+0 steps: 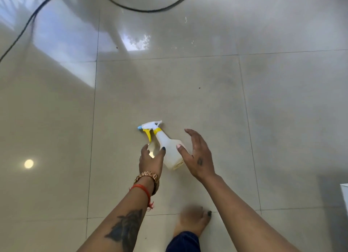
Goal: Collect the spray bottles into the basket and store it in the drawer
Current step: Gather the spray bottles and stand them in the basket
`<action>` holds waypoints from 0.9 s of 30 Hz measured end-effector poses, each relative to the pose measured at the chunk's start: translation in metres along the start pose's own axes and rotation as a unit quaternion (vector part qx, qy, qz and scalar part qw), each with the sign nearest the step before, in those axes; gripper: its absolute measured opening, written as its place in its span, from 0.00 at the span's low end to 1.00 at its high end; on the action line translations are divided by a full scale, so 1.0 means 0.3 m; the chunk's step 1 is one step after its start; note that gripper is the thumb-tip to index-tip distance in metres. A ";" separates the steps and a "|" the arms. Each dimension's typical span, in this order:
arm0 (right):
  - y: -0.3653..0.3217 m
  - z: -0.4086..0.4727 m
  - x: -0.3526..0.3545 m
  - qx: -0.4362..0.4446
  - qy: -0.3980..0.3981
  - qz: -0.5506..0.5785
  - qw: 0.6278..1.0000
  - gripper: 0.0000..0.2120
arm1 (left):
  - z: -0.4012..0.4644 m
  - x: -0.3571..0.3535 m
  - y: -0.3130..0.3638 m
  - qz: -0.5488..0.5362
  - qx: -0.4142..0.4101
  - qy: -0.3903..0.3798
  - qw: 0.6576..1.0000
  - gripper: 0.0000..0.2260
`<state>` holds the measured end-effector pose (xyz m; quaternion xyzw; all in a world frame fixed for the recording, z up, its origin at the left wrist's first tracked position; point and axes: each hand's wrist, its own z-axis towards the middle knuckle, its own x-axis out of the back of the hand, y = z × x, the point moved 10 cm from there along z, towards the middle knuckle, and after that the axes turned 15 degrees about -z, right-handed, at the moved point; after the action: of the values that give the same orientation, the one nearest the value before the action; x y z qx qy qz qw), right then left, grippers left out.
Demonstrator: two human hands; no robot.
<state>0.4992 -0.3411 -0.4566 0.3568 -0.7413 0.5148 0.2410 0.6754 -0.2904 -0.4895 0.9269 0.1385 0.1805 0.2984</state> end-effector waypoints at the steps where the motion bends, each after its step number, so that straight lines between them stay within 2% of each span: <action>1: 0.014 0.008 -0.043 -0.002 -0.017 -0.005 1.000 0.27 | 0.022 -0.007 -0.025 -0.012 0.016 -0.001 1.000 0.29; 6: 0.093 0.038 -0.229 -0.035 -0.100 -0.030 0.994 0.32 | 0.101 -0.060 -0.112 -0.026 0.065 -0.029 0.997 0.29; 9: 0.134 0.032 -0.312 -0.081 -0.160 0.009 0.984 0.36 | 0.103 -0.088 -0.163 -0.035 0.106 -0.056 0.992 0.27; 13: 0.137 0.036 -0.323 -0.104 -0.161 0.059 0.980 0.35 | 0.091 -0.101 -0.184 -0.083 0.129 -0.058 0.986 0.25; 17: 0.103 0.030 -0.221 -0.088 -0.104 0.087 0.987 0.33 | 0.042 -0.113 -0.100 -0.111 0.085 -0.057 0.988 0.19; 20: 0.058 0.011 -0.046 -0.075 -0.031 0.123 0.989 0.32 | -0.045 -0.166 0.035 -0.116 0.037 -0.090 0.988 0.15; 27: -0.008 -0.066 0.504 -0.055 0.142 0.164 0.975 0.32 | -0.396 -0.388 0.424 -0.094 -0.103 -0.203 0.969 0.20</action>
<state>0.4058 -0.3656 -0.3385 0.1401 -0.7748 0.5516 0.2755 0.5403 -0.3727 -0.3521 0.8910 0.1425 -0.0268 0.4301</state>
